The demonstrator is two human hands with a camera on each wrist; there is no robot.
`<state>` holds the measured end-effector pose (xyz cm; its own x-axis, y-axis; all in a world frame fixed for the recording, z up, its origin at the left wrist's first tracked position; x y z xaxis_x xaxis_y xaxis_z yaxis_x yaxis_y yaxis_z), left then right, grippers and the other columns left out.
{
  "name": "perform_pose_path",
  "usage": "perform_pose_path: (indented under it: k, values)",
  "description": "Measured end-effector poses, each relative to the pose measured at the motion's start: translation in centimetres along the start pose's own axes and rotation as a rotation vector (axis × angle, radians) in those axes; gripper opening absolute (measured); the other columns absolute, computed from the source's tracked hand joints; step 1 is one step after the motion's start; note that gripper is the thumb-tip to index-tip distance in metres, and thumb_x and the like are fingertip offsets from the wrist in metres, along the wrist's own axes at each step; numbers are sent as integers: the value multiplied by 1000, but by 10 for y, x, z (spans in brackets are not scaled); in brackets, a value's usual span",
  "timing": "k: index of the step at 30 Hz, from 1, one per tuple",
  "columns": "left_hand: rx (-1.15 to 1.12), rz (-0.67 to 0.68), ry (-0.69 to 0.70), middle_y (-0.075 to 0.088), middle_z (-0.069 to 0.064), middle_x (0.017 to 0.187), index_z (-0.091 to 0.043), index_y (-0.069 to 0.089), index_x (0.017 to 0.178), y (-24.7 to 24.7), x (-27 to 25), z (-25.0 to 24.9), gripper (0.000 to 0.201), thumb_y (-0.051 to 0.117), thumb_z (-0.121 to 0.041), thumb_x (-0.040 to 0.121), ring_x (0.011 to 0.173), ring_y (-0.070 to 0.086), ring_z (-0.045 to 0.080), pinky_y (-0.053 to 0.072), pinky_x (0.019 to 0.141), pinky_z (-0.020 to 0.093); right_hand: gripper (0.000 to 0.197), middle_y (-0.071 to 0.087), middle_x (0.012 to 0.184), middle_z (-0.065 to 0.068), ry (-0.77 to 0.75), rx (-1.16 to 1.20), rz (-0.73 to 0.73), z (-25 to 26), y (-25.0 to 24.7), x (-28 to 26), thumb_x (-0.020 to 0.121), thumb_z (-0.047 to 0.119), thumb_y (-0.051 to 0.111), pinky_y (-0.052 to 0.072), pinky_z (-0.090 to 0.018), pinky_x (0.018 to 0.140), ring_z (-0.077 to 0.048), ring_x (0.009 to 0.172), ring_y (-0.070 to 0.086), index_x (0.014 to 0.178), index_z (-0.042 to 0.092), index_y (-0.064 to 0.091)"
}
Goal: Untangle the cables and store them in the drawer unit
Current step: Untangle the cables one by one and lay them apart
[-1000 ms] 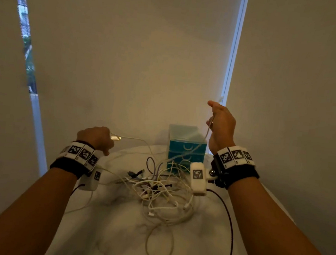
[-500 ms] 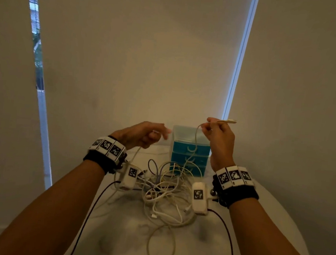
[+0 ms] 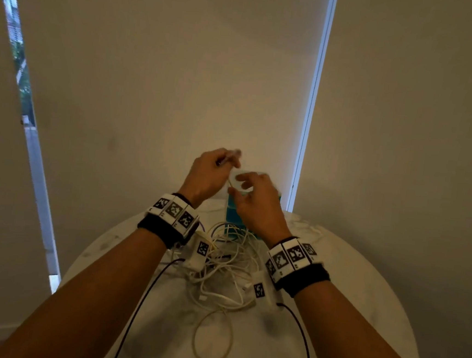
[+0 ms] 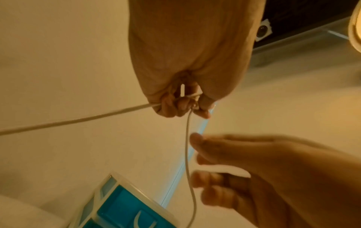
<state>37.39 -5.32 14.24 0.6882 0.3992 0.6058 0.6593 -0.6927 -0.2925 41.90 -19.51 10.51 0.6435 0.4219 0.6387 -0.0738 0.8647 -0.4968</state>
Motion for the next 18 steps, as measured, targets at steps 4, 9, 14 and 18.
perform_pose_path:
  k: [4,9,14,18]
  values:
    - [-146,-283,-46,69,0,139,-22,71,92,-21,13,6,36,49,-44,111,132,60,14,46,107,25,13,70,88,4,6,242,85,-14,1,-24,94,27,76,59,-24,78,-5,78,67,98,20,67]
    - [-272,-388,-147,71,7,96,-30,64,87,-34,26,16,41,43,-59,108,98,67,31,53,94,44,29,74,97,5,-66,-4,752,-27,29,-57,93,46,77,57,-33,84,-10,88,68,119,37,69]
    - [-215,-414,-168,58,-7,82,-31,63,86,-42,26,25,42,42,-61,107,87,57,20,53,91,44,8,76,92,16,22,340,799,-26,23,-62,102,32,70,51,-16,77,2,84,69,102,35,78]
    - [-148,-366,-180,63,-6,90,-30,64,87,-44,26,28,42,42,-59,108,90,58,17,55,92,45,27,68,74,8,16,395,571,-26,19,-56,107,39,61,50,-19,63,-6,65,63,94,21,76]
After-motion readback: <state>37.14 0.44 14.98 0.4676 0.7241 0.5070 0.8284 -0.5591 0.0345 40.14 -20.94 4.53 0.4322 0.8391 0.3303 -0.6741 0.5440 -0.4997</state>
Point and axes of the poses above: each hand's wrist, its own x-axis towards the middle knuckle, its own y-axis out of the palm, z = x × y, the point moved 1 cm from there along x, towards the middle knuckle
